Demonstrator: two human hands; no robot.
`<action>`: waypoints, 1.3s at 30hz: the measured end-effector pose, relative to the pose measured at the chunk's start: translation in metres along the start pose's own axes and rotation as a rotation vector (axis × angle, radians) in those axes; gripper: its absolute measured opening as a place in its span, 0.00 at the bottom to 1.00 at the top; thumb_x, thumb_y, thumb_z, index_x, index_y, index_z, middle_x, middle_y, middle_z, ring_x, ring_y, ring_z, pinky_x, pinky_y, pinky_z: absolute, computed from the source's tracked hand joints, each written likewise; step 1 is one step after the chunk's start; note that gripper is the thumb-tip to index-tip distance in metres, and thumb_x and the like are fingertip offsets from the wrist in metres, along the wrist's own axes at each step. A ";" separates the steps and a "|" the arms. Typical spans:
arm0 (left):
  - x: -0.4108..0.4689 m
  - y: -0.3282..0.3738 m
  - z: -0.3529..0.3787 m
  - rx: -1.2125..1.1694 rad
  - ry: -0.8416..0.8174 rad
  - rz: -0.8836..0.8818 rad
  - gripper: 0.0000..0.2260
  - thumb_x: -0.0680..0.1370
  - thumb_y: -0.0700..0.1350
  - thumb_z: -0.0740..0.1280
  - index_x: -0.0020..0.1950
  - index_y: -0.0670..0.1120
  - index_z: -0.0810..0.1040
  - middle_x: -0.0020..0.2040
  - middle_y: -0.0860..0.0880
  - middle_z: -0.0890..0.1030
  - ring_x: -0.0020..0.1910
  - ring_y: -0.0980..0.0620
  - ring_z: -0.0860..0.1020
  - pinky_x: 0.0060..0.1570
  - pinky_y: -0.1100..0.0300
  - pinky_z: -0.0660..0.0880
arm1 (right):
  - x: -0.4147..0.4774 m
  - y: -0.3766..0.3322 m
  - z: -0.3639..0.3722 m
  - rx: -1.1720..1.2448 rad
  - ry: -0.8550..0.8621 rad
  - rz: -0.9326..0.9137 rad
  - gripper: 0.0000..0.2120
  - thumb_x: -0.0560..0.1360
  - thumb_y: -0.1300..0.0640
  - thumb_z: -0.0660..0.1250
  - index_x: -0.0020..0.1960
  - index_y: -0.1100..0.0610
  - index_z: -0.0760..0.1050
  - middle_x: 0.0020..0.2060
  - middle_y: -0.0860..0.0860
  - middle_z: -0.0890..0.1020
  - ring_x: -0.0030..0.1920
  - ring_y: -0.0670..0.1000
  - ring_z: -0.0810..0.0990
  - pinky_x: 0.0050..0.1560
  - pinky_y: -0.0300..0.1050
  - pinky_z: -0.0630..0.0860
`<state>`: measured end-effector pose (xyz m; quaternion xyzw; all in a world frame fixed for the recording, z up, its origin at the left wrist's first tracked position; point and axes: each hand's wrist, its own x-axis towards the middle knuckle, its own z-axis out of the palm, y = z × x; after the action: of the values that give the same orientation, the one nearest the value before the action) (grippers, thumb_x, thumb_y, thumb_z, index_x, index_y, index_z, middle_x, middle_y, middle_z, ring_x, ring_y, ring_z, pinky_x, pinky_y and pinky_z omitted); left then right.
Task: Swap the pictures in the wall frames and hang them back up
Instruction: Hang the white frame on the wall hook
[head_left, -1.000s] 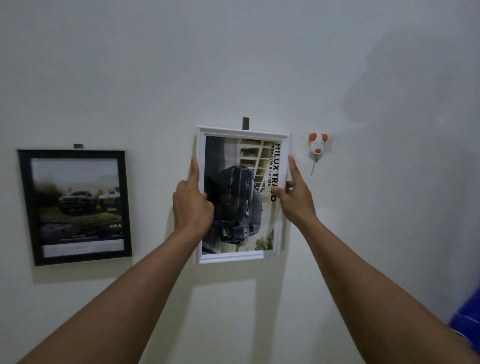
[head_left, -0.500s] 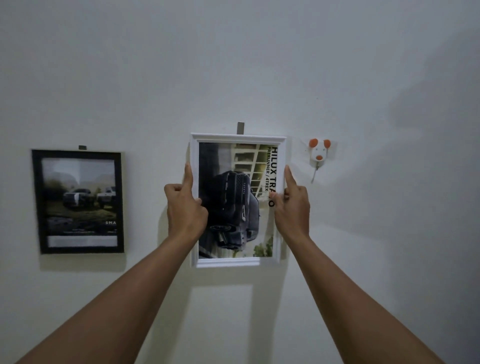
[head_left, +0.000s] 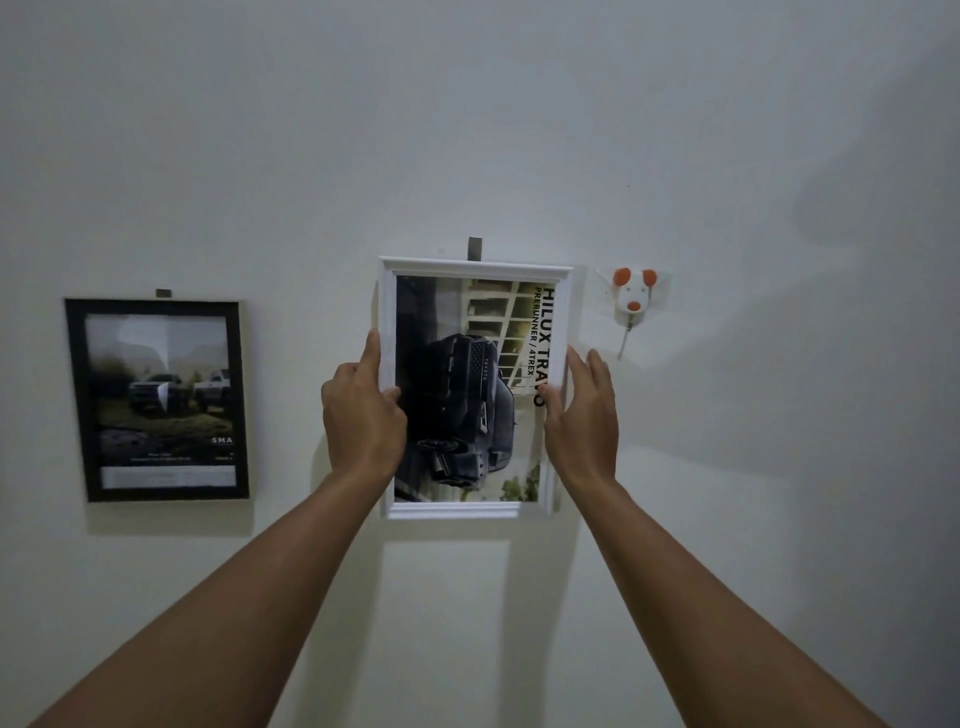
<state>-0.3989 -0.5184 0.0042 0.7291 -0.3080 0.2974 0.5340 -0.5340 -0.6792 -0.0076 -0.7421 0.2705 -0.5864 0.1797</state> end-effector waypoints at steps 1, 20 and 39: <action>-0.001 0.001 0.001 -0.006 0.004 -0.004 0.31 0.78 0.37 0.67 0.78 0.51 0.59 0.55 0.43 0.77 0.54 0.45 0.74 0.57 0.51 0.76 | 0.000 0.001 0.000 -0.002 -0.012 -0.005 0.26 0.82 0.54 0.63 0.78 0.53 0.62 0.79 0.53 0.60 0.79 0.52 0.53 0.75 0.49 0.57; -0.004 -0.003 0.001 -0.016 0.012 0.024 0.30 0.79 0.44 0.65 0.78 0.49 0.57 0.62 0.43 0.75 0.61 0.45 0.73 0.62 0.51 0.73 | -0.002 0.000 -0.005 -0.006 -0.064 0.000 0.28 0.83 0.50 0.60 0.80 0.52 0.56 0.80 0.50 0.55 0.80 0.49 0.49 0.75 0.46 0.54; -0.007 0.002 -0.009 -0.021 -0.039 -0.002 0.31 0.79 0.49 0.65 0.78 0.43 0.57 0.65 0.42 0.74 0.65 0.44 0.72 0.65 0.50 0.71 | 0.000 -0.003 -0.015 0.014 -0.107 0.009 0.30 0.83 0.45 0.58 0.80 0.53 0.55 0.80 0.49 0.57 0.79 0.48 0.52 0.76 0.48 0.55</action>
<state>-0.4061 -0.5098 0.0024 0.7293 -0.3210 0.2793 0.5358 -0.5482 -0.6760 -0.0026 -0.7700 0.2597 -0.5468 0.2018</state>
